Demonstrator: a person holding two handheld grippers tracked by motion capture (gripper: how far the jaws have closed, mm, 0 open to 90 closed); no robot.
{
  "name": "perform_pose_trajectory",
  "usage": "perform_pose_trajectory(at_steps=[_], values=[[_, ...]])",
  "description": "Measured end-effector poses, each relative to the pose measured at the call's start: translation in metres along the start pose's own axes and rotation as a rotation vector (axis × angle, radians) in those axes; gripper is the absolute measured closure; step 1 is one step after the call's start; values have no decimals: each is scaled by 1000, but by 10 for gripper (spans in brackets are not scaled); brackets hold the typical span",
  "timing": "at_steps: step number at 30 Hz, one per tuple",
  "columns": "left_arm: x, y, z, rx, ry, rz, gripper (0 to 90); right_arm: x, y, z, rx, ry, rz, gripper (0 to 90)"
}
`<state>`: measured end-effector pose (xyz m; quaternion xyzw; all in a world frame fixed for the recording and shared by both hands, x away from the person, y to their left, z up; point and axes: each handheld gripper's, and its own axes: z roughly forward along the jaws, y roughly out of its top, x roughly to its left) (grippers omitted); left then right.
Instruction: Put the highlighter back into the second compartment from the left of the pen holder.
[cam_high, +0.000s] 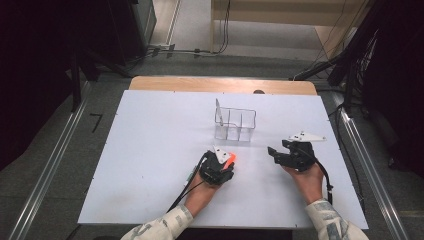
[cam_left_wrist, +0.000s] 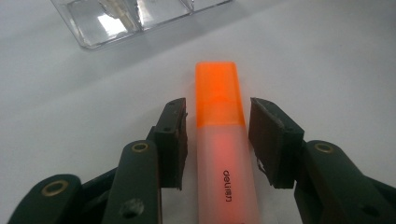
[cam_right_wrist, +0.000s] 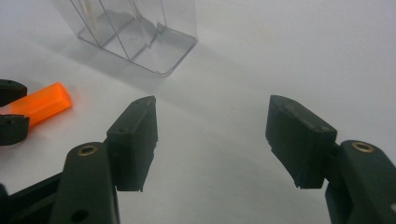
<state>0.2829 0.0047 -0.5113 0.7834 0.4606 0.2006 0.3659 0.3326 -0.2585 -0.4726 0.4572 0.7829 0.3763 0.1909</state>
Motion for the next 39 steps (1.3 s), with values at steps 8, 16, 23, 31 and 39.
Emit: perform_pose_trajectory(at_steps=[8, 16, 23, 31, 39], values=[[-6, 0, 2, -3, 13, 23, 600, 0, 0, 0, 3, 0, -1, 326], [-7, 1, 1, 6, 21, 32, 627, 0, 0, 1, 3, 0, -7, 326], [-7, 1, 2, 4, 25, 33, 654, 1, 0, 1, 7, 2, -3, 326], [-7, 1, 1, 0, 20, 23, 662, 2, 0, 1, 12, 3, -7, 326], [-2, 4, -5, -35, 13, -6, 664, 3, 0, 0, 8, 8, -10, 327]])
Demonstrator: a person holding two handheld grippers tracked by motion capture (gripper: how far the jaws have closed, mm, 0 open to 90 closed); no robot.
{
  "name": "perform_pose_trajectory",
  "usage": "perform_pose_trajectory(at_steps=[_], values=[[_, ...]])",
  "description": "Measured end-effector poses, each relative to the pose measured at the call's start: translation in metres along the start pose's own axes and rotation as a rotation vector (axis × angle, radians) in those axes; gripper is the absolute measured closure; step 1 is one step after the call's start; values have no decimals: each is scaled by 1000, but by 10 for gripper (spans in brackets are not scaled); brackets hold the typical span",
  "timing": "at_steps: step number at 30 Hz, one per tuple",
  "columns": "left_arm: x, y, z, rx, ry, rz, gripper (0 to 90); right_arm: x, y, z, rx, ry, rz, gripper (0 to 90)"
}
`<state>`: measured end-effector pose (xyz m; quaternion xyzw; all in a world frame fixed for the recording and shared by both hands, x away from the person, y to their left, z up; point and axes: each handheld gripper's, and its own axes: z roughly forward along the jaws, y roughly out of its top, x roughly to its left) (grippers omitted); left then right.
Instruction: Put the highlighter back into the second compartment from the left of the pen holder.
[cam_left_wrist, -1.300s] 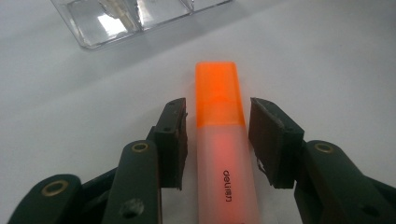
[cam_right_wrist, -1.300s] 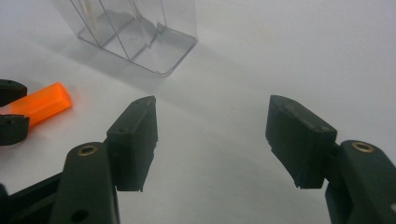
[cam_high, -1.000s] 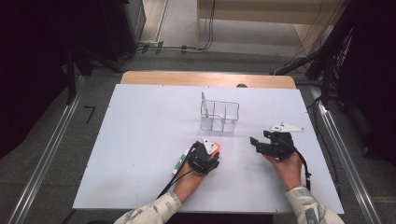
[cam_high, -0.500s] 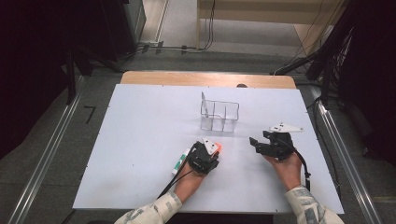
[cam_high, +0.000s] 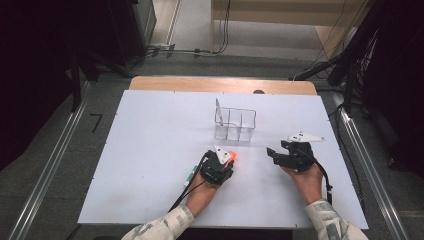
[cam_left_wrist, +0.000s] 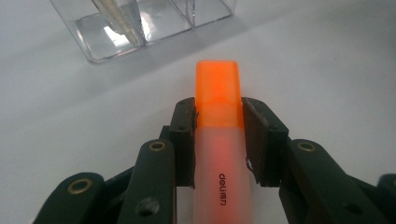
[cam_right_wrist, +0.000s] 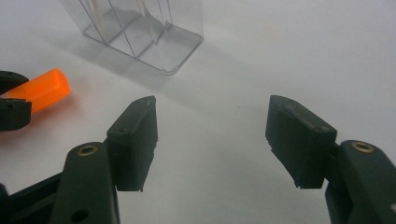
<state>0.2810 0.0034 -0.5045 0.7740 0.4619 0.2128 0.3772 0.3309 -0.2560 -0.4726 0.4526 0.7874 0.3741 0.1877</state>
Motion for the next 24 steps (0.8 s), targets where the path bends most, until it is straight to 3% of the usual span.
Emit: perform_pose_trajectory(at_steps=[9, 24], values=[[8, 8, -9, -58, -19, -59, 665, 6, 1, -1, -8, 23, -4, 326], [17, 18, -13, -99, -15, -84, 664, 25, 4, 4, -12, 70, -36, 327]])
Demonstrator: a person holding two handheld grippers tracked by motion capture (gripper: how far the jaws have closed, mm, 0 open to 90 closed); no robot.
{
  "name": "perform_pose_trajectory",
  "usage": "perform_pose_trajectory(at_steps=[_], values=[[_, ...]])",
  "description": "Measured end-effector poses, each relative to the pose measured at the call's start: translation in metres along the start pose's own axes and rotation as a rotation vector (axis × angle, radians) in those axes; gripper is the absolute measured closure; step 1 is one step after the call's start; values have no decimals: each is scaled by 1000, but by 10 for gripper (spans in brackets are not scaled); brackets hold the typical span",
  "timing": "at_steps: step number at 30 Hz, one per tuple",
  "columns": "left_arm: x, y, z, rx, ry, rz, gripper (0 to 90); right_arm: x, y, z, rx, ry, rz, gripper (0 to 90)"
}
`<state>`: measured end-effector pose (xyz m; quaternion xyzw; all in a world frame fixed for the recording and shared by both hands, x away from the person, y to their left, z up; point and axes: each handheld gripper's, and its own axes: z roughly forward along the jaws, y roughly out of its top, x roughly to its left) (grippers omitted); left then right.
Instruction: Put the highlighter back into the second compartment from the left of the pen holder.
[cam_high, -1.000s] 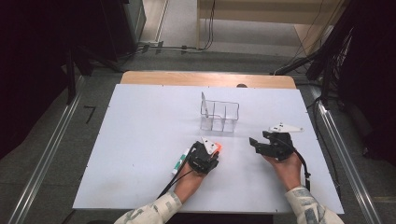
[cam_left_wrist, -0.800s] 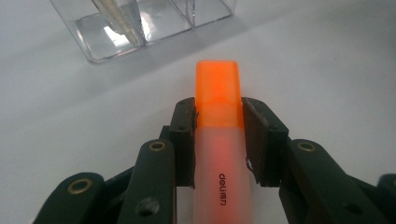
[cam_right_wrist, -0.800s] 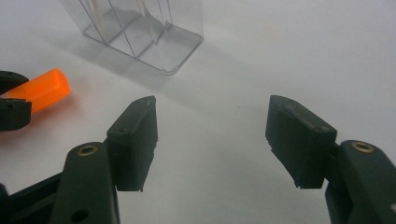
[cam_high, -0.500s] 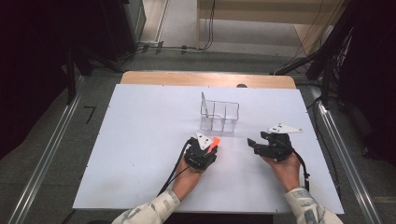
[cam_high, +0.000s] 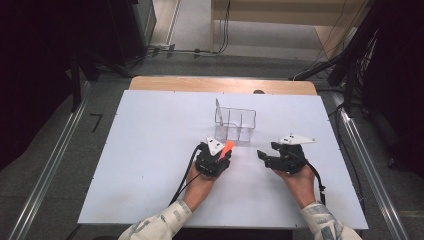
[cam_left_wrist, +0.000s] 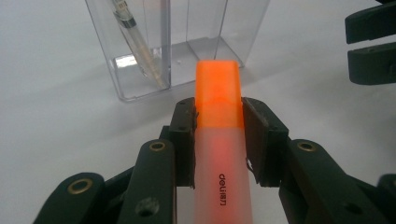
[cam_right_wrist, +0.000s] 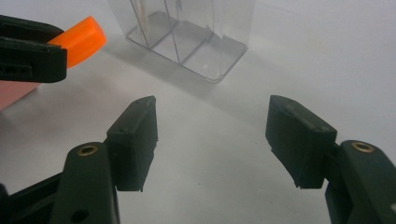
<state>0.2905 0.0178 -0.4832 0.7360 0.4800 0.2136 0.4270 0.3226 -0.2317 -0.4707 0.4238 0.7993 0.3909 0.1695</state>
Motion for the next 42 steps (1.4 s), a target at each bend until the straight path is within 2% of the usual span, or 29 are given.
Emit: perform_pose_trajectory(at_steps=[12, 25, 32, 42], values=[[2, 7, 1, -22, -4, -15, 665, 15, 2, 5, 5, 47, -20, 326], [6, 10, 4, -22, -1, -23, 664, 29, 4, 12, 11, 92, -31, 326], [5, 14, 3, -30, -7, -27, 664, 37, 6, 15, 14, 106, -48, 326], [8, 14, 5, -31, -1, -33, 664, 40, 6, 17, 17, 111, -53, 327]])
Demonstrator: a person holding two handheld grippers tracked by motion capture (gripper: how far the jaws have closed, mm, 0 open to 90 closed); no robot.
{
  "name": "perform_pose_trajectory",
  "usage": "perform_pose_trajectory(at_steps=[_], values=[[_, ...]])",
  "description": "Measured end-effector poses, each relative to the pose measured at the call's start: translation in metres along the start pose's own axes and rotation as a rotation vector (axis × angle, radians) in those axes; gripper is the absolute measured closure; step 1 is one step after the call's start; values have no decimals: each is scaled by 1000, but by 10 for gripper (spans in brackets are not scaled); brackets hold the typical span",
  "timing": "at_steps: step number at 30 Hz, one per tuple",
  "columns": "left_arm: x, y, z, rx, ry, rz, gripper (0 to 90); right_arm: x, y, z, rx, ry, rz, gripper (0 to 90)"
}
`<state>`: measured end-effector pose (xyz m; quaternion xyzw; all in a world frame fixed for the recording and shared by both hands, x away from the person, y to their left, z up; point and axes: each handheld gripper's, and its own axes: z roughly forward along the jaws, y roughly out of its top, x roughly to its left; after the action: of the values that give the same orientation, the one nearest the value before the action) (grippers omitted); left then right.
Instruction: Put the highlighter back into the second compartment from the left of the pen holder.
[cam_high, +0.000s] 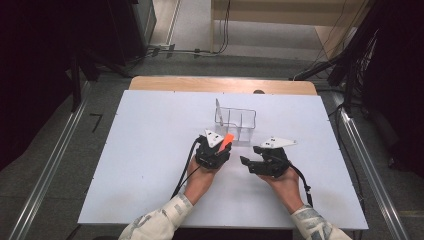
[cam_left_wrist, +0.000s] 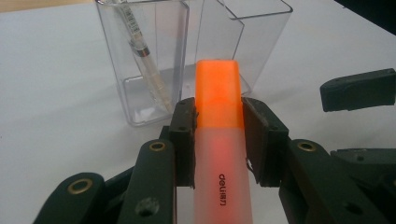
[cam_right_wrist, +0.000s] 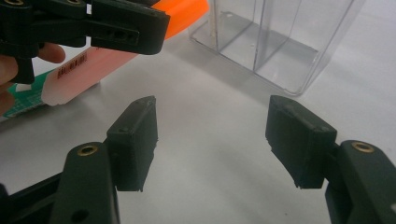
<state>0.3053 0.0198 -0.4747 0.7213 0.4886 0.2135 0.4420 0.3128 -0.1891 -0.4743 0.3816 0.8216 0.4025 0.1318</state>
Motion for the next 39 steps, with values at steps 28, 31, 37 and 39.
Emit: perform_pose_trajectory(at_steps=[28, 31, 37, 39], values=[[-2, 4, 1, -17, 3, 24, 664, 22, 6, 18, -5, 112, 23, 329], [-2, 4, 1, -21, 1, 22, 664, 23, 6, 18, -8, 124, 26, 331], [-2, 4, 2, -20, -3, 18, 664, 23, 7, 20, -11, 136, 35, 336], [-2, 4, 2, -20, -3, 19, 664, 23, 7, 21, -12, 143, 42, 337]])
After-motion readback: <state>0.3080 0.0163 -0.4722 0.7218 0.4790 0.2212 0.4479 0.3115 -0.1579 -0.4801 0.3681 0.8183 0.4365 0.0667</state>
